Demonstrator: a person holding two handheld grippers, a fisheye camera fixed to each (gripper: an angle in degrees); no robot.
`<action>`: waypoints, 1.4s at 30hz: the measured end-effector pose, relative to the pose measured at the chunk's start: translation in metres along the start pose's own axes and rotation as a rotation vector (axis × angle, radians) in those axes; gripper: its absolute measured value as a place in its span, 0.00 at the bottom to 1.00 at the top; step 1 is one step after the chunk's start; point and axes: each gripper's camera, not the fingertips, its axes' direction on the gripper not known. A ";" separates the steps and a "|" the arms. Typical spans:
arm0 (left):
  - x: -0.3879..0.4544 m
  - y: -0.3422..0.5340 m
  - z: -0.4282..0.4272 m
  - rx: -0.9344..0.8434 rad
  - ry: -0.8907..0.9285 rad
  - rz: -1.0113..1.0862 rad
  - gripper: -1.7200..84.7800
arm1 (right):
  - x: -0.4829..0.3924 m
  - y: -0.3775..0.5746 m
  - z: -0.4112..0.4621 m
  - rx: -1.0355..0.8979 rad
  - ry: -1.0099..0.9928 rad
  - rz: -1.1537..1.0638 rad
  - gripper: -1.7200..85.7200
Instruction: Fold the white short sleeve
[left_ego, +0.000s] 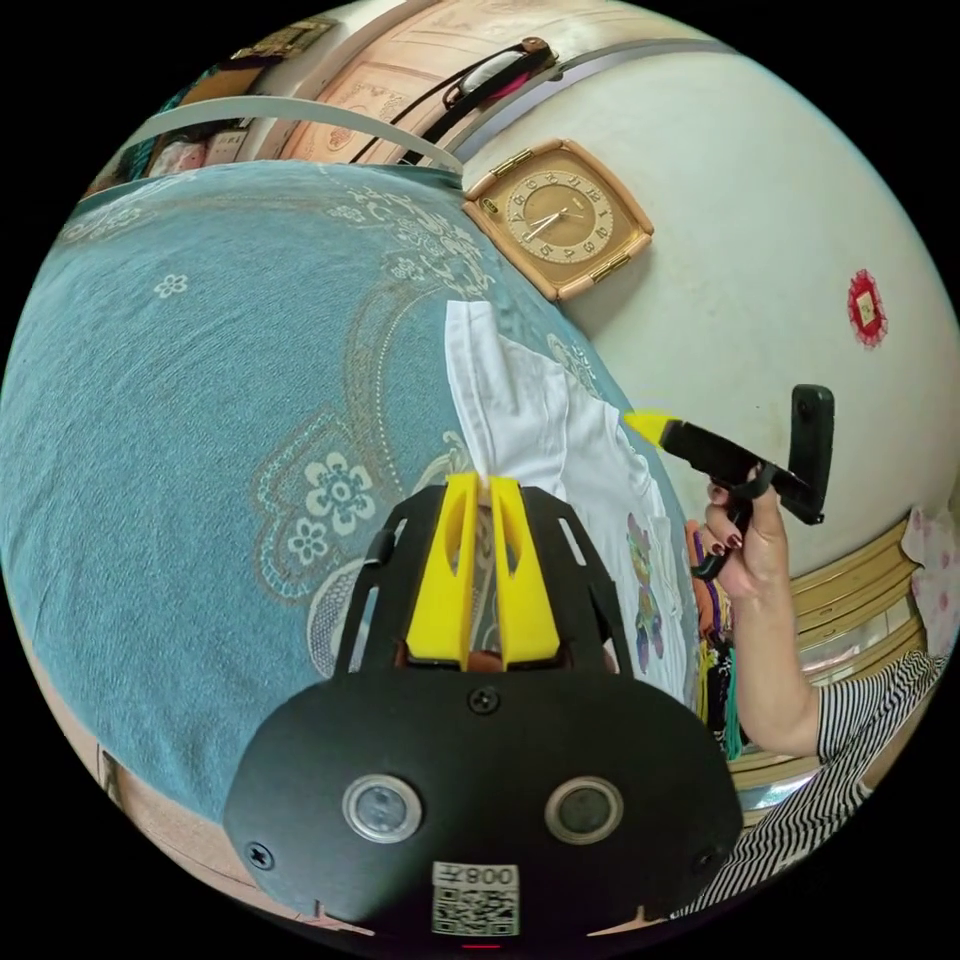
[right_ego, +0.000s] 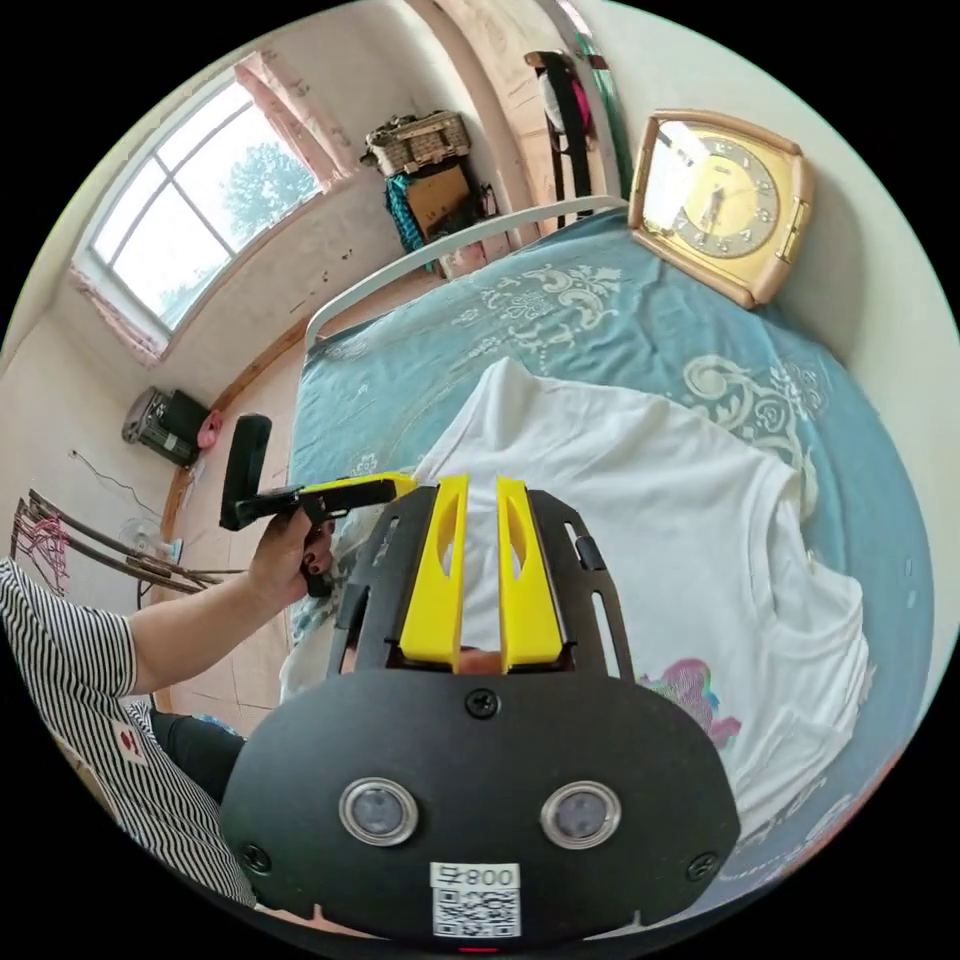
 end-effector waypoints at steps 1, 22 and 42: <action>0.000 -0.001 -0.006 -0.004 0.011 0.021 0.06 | -0.009 -0.026 0.017 -0.024 0.018 -0.026 0.09; 0.006 0.004 -0.070 -0.034 0.033 0.012 0.03 | -0.034 -0.199 0.162 -0.221 0.239 -0.059 0.05; 0.185 0.026 -0.030 -0.125 -0.028 0.540 0.04 | 0.196 -0.090 -0.009 0.147 -0.419 0.334 0.03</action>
